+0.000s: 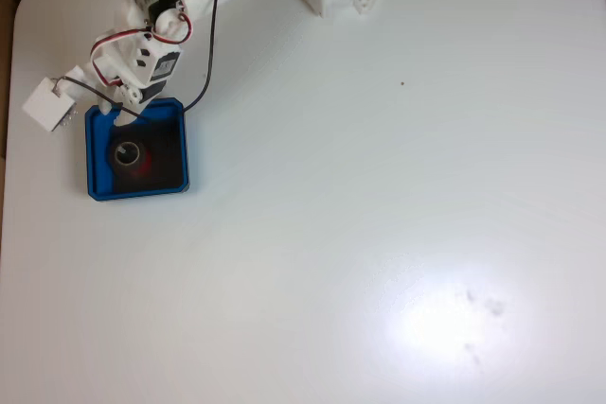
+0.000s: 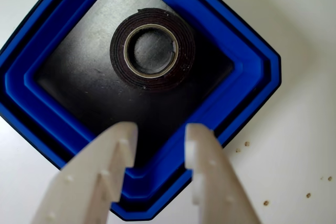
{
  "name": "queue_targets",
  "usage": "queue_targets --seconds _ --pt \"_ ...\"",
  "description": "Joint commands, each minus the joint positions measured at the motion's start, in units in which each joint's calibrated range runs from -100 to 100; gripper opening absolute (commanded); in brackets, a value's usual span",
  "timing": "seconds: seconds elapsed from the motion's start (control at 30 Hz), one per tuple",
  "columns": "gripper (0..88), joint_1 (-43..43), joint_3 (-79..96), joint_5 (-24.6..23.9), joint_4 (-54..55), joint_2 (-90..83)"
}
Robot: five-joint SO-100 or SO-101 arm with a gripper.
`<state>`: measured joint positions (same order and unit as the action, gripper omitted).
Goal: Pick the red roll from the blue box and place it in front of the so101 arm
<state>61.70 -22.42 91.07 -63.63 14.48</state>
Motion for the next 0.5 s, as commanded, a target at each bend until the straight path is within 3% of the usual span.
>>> queue_targets --seconds 0.0,0.3,0.47 --pt "12.5 -0.1 -9.47 -0.27 -2.79 4.58" --pt "14.2 -0.98 -15.85 -0.35 -2.54 15.79" --pt "19.3 -0.98 -19.36 -0.35 -2.54 16.88"
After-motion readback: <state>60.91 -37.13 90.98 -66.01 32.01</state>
